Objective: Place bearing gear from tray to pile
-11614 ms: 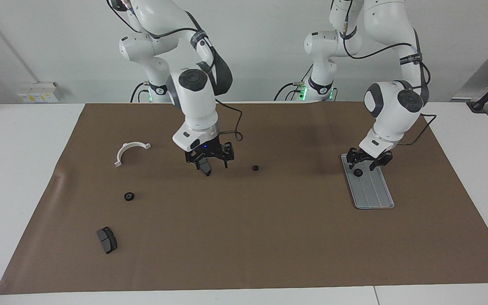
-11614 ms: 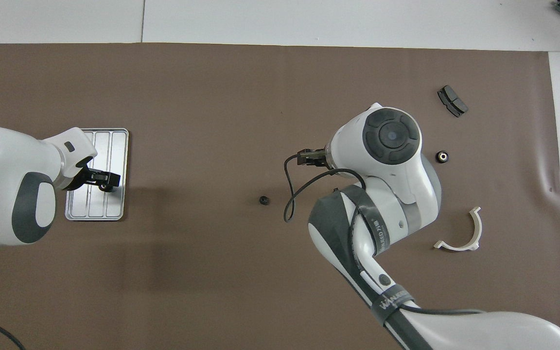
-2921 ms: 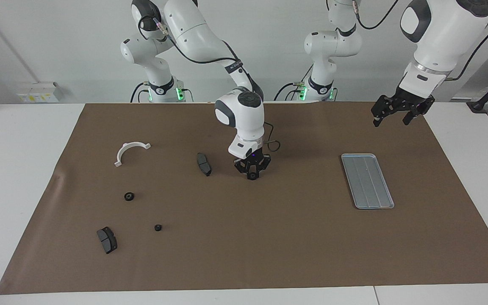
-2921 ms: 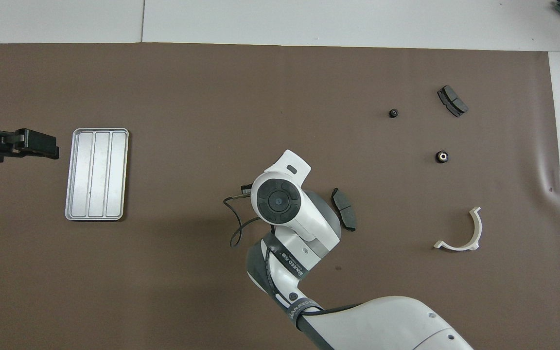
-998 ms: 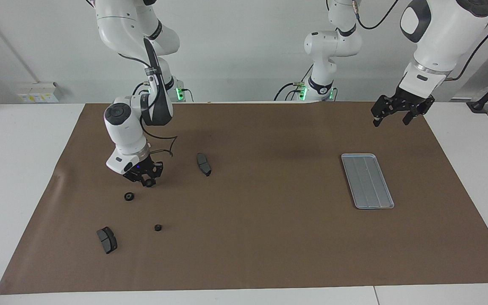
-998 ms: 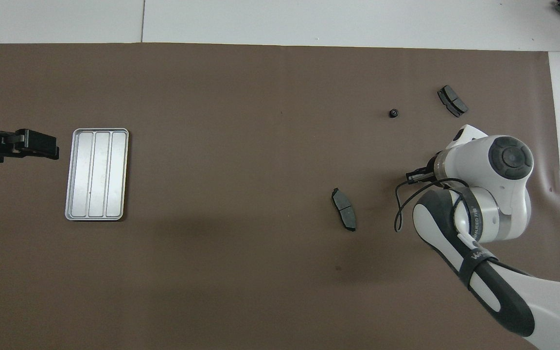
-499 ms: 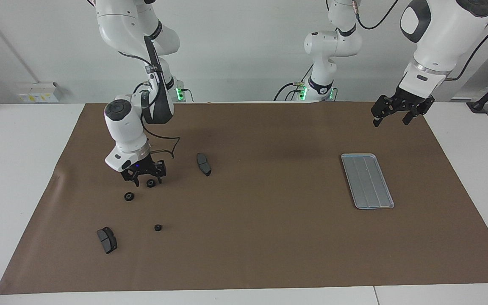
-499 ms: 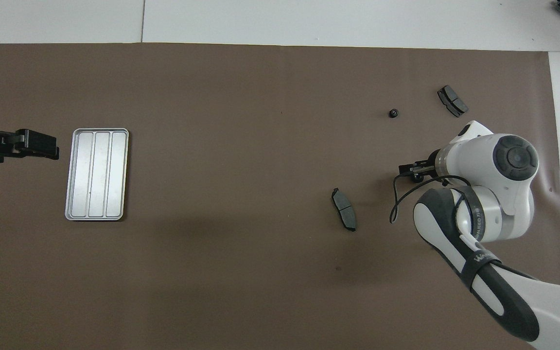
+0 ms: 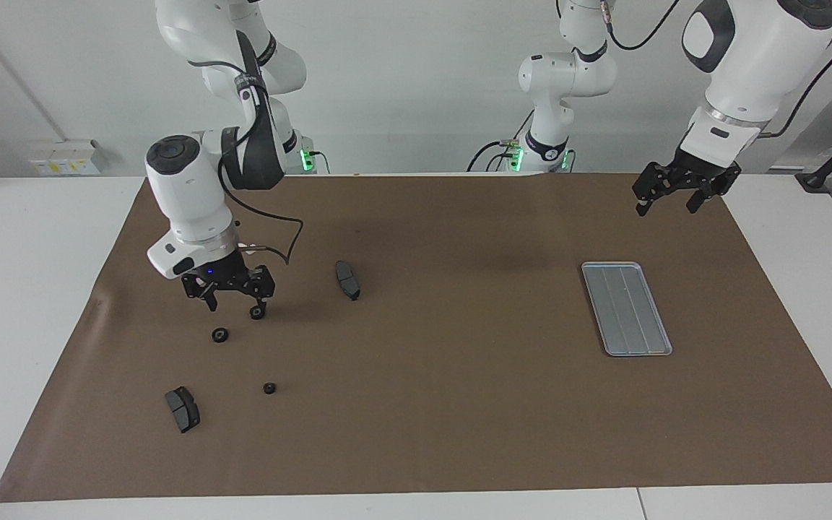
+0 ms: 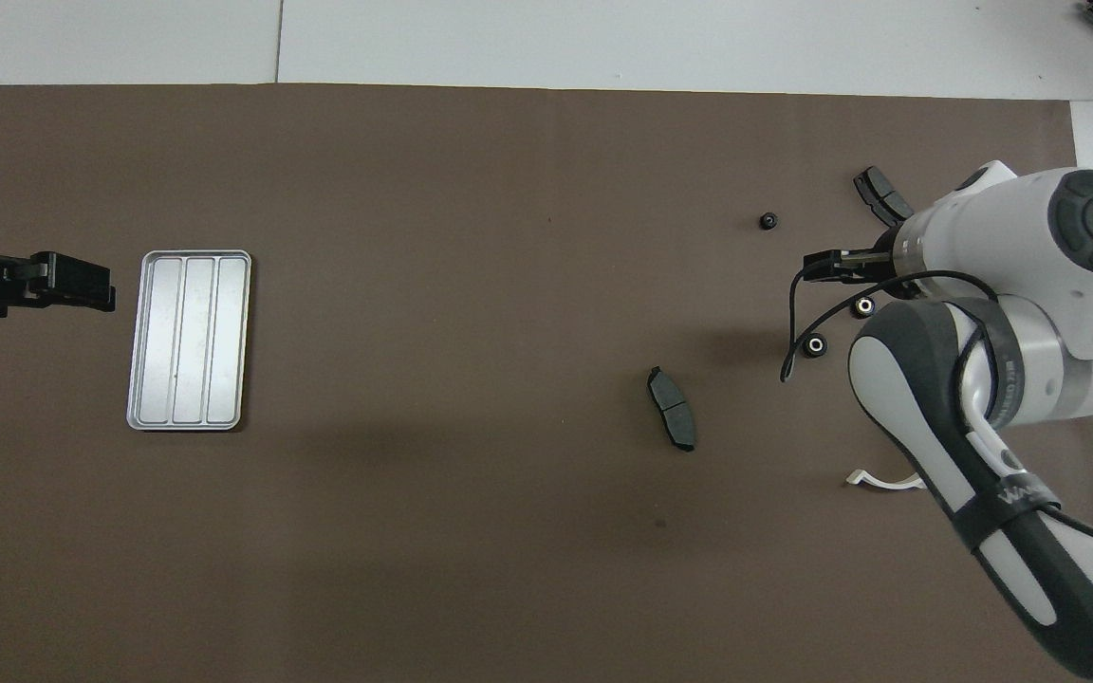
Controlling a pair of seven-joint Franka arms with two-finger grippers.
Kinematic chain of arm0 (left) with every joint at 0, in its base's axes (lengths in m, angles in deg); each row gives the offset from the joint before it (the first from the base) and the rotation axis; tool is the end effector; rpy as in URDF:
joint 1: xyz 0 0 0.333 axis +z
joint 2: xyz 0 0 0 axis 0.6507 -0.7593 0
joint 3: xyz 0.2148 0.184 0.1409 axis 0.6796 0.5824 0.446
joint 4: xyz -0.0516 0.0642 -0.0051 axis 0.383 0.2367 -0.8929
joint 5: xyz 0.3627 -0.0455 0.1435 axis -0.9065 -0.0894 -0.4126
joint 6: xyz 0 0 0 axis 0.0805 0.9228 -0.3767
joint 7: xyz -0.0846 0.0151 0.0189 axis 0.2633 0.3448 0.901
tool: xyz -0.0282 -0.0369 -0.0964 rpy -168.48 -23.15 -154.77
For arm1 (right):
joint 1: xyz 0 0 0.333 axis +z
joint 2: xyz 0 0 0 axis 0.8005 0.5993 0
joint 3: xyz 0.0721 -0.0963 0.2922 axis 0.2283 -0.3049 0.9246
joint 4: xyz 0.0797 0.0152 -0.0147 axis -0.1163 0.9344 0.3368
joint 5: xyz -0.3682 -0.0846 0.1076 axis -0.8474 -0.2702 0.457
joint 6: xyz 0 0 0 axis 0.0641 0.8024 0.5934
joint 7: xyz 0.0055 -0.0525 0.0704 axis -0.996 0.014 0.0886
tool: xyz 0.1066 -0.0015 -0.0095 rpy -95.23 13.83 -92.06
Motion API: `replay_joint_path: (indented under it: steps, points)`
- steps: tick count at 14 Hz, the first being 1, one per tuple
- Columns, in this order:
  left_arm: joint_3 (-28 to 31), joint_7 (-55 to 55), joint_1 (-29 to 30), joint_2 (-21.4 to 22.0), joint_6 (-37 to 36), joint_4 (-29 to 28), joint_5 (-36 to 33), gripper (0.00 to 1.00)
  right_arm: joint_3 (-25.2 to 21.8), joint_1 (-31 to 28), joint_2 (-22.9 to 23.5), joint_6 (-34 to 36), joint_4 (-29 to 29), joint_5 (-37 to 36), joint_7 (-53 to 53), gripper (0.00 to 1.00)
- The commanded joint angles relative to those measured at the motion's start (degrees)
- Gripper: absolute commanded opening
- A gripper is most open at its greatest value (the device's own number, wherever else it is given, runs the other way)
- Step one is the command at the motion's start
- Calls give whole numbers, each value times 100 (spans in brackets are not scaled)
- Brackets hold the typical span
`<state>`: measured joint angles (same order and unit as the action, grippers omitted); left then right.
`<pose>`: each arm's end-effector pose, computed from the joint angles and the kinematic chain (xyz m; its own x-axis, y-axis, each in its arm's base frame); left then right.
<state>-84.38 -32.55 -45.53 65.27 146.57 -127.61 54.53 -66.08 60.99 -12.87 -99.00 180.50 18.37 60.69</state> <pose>0.5529 -0.0323 0.6013 0.9993 -0.0100 0.0373 -0.0104 -0.9999 0.0091 0.6133 0.0428 0.4309 0.9864 -0.0329 0.1607 -0.0352 -0.9993 0.0116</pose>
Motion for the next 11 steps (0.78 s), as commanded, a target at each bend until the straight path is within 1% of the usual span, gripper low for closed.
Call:
replay_joint_path:
  steps: [1,3,5,8,9,10,11]
  points:
    - [4,23,-7,185,57,-203,-117,100,13,-314,-248,535,-378,-27,-49,100]
    - [4,23,-7,194,57,-212,-117,100,-5,-376,-590,877,-440,-18,-40,100]
    - [4,23,-7,185,57,-212,-117,100,4,-543,-889,1474,-668,-27,-22,100]
    - [4,23,-7,185,57,-212,-117,100,40,-850,-961,2616,-1396,-36,433,100]
    - [4,23,-7,185,57,-212,-117,100,5,-877,-987,2898,-1477,-36,583,100]
    - [4,23,-7,185,57,-203,-117,100,4,-877,-1144,3023,-1408,-53,654,100]
    - [4,23,-7,194,57,-212,-117,100,4,-877,-1311,3111,-1146,-79,602,100]
